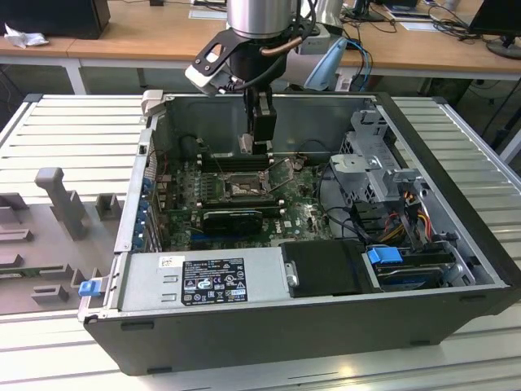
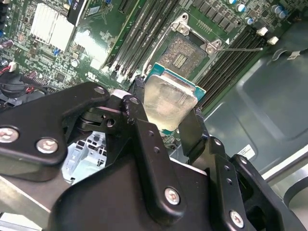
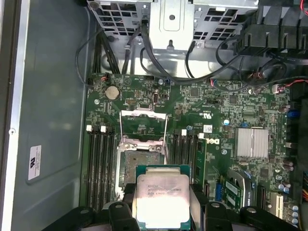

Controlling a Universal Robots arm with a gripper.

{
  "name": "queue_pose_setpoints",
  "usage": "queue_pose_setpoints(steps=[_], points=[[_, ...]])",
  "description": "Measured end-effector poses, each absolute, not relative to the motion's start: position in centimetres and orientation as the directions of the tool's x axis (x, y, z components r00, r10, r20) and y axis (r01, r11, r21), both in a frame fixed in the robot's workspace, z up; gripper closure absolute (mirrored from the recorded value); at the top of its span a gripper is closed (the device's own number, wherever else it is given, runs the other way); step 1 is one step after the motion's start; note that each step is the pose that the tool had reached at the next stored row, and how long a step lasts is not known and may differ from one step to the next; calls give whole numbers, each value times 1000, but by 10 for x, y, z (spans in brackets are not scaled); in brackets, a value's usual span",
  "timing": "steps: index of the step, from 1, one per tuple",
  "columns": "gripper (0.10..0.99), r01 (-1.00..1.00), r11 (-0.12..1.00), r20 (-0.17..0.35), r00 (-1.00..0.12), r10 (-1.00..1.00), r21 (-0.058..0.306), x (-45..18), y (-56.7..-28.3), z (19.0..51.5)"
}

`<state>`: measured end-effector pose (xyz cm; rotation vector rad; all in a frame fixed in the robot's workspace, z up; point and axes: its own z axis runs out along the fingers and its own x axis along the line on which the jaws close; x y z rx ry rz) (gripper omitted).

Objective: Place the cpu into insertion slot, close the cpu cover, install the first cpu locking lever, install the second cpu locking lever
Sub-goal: 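Place the cpu into insertion slot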

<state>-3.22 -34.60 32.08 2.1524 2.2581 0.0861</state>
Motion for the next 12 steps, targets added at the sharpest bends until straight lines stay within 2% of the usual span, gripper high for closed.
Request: queue_pose_setpoints(steps=[12], points=[[557, 997, 47, 23, -49, 999, 54, -32, -346, 302]])
